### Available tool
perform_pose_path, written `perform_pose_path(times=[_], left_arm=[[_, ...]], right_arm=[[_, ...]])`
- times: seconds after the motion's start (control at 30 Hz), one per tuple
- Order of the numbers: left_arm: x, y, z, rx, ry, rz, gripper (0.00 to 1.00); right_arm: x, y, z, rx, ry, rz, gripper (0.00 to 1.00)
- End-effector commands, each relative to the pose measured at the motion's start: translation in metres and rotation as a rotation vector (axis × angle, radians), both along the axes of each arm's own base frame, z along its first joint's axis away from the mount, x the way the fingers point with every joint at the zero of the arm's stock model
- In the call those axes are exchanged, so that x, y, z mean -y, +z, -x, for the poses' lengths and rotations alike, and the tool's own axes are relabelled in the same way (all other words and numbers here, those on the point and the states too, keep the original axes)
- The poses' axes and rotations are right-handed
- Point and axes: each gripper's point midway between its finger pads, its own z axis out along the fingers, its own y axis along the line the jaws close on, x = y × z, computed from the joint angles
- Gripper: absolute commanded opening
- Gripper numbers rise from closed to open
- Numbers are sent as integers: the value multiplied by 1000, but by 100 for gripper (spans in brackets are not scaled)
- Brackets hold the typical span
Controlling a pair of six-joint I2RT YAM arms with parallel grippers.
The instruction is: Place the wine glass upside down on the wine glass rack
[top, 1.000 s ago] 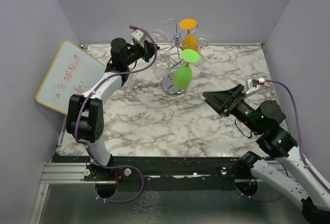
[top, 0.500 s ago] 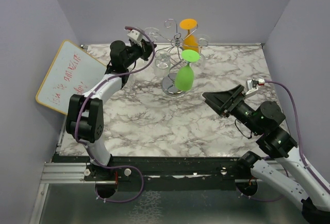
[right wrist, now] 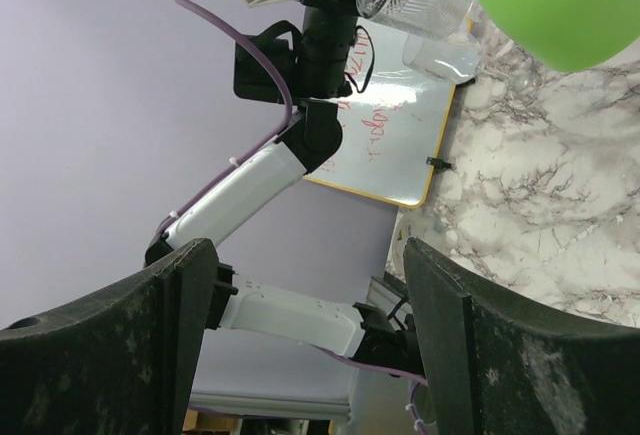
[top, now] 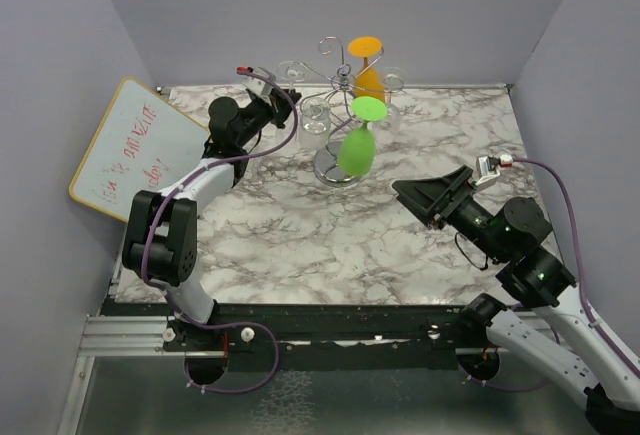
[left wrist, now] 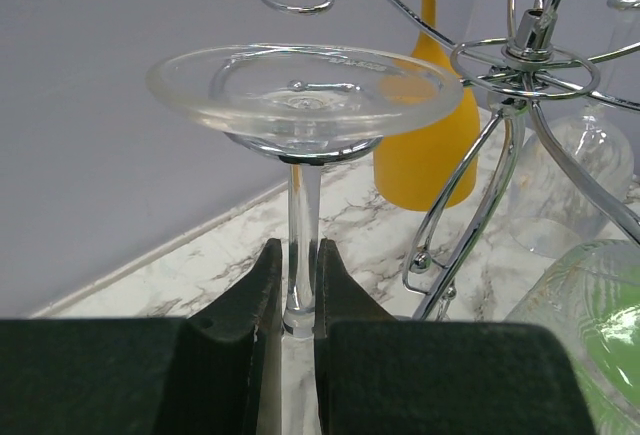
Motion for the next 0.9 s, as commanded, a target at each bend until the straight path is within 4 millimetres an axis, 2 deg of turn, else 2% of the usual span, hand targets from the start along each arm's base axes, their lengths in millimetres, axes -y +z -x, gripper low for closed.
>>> perform_pose_path(times=[0.0,0.13,0.5,0.6,0.77,0.87], left_arm=[[7,10,11,43,-69,10,9],[10,5,14,25,-94,15,20],[6,-8,22,-26,-80,32,35],[1,-12,27,-44,-54,38,38],[-17,1,48,-53,35,58,49],[-30,-2,56,-104,99,35,53]], right_arm=[[3,-8,-1,-22,-20,1,79],[5,-9,-1,-22,-32,-3,78],[6,-10,0,-22,-33,-7,78],[8,-9,2,-15,-35,-18,78],[16,-9,5,-7,-62,-10,78],[29,-8,2,0,-125,-2,78]])
